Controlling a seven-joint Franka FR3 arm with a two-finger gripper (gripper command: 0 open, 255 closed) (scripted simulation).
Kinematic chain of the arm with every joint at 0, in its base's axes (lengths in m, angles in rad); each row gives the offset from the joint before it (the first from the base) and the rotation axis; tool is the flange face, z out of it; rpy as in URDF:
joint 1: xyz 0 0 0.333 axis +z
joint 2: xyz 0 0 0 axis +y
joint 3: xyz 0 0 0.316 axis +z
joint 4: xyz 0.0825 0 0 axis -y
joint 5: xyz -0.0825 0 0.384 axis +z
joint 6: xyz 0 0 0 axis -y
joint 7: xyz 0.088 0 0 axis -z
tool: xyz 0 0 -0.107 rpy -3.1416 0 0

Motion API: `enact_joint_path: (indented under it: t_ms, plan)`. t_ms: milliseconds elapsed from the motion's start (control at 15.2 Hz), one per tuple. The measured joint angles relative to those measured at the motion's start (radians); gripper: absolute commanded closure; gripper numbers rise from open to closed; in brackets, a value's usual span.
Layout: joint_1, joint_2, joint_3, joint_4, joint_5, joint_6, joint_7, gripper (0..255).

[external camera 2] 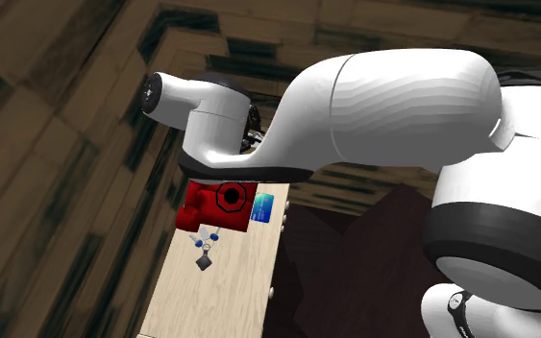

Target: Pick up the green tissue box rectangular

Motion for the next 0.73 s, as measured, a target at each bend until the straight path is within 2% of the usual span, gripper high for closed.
enact_joint_path:
  t_ms: [726]
  plan:
    - [0.003, -0.058, 0.006, 0.017, 0.013, -0.070, -0.039, 255]
